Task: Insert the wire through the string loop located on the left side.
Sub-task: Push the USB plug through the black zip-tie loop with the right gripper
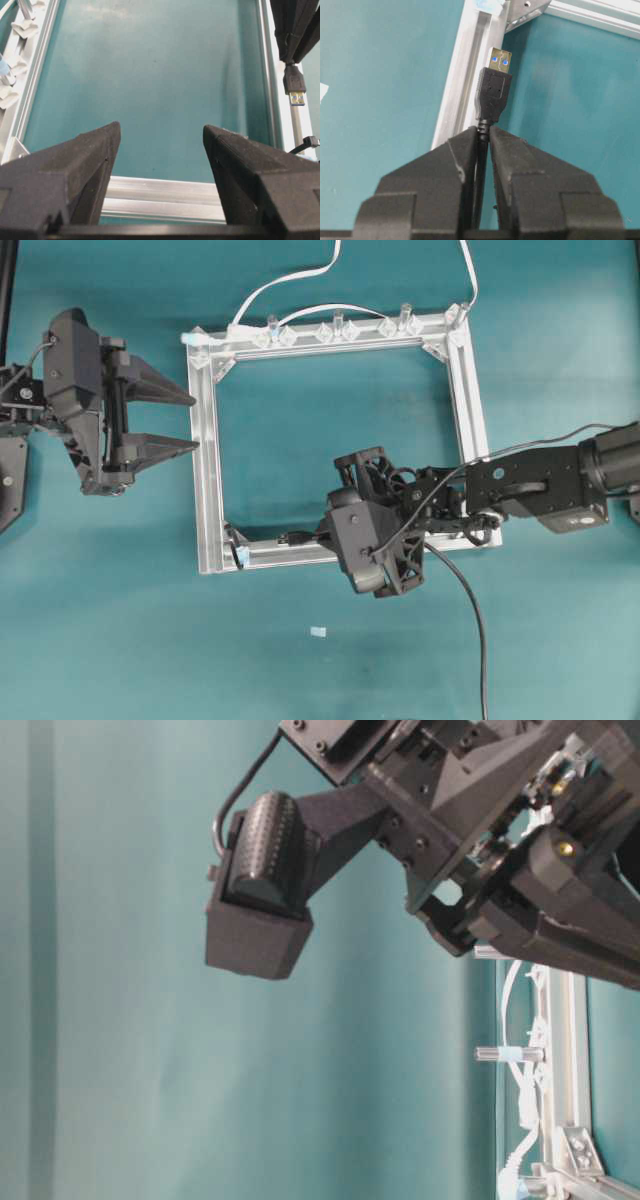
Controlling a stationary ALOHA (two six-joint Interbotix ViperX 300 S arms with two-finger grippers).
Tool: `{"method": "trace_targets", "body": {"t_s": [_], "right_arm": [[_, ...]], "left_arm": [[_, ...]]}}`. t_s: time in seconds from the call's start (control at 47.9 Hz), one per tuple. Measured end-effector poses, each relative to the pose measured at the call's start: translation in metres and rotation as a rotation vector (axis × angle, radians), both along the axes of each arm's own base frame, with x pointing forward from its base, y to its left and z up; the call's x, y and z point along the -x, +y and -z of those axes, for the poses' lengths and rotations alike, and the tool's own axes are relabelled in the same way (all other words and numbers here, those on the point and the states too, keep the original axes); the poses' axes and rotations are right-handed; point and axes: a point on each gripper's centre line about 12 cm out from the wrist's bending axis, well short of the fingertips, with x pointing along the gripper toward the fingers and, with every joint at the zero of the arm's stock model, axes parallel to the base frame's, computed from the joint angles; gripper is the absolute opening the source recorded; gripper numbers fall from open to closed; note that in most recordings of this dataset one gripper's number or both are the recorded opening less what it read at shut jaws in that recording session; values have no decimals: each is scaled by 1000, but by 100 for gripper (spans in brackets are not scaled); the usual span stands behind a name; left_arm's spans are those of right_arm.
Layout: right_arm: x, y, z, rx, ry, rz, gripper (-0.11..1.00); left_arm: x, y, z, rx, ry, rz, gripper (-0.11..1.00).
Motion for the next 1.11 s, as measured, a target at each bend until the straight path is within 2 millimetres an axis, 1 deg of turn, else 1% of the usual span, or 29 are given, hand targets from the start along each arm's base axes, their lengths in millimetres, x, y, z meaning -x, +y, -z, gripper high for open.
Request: {"method": "trace_targets", "body": {"t_s": [0.772, 0.939, 1.106], "right_arm": [[-1, -1, -1, 0, -3, 2, 10], [-8, 0, -4, -2, -17, 2, 10], [-17, 2, -1, -2, -20, 2, 10]], "left_arm": [[0, -5, 0, 1, 5, 19, 69], [1, -9, 3, 4, 29, 37, 69], [3, -11, 7, 6, 52, 45, 69]]}}
